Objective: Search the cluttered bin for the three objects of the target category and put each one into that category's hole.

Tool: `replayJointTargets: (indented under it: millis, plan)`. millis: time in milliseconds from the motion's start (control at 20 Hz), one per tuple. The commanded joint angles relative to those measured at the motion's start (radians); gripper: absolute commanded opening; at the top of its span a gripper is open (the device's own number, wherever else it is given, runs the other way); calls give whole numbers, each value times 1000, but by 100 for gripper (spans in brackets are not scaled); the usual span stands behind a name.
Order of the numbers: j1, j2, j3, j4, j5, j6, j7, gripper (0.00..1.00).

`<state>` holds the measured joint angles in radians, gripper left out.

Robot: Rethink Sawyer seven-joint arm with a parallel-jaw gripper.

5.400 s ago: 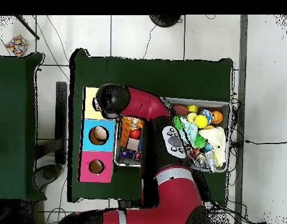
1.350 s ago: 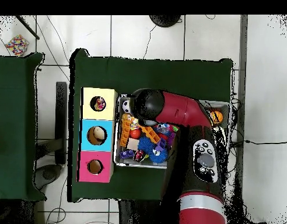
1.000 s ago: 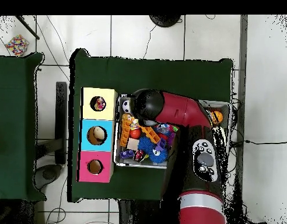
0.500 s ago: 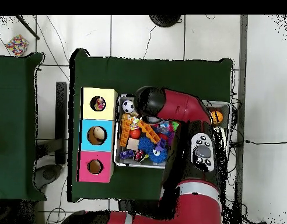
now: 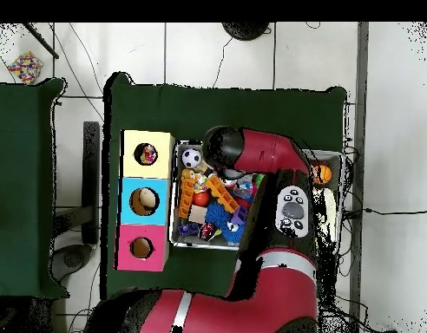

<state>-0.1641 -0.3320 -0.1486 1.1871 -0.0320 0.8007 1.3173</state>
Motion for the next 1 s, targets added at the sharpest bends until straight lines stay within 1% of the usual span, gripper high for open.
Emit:
replayJointTargets:
  millis: [50,100,150,250,300,500,800,1000]
  plan:
    - [-10,13,21,1,-21,78,123,100]
    - [-20,5,39,35,-1,60,138,100]
    - [-40,-10,79,89,34,40,139,100]
    - [-83,-36,153,169,90,28,112,100]
    - [-97,-46,173,186,103,44,93,100]
    - [-127,-68,232,218,135,89,39,100]
    - [-163,-108,291,275,162,108,15,100]
    - [-189,-115,329,302,172,105,9,100]
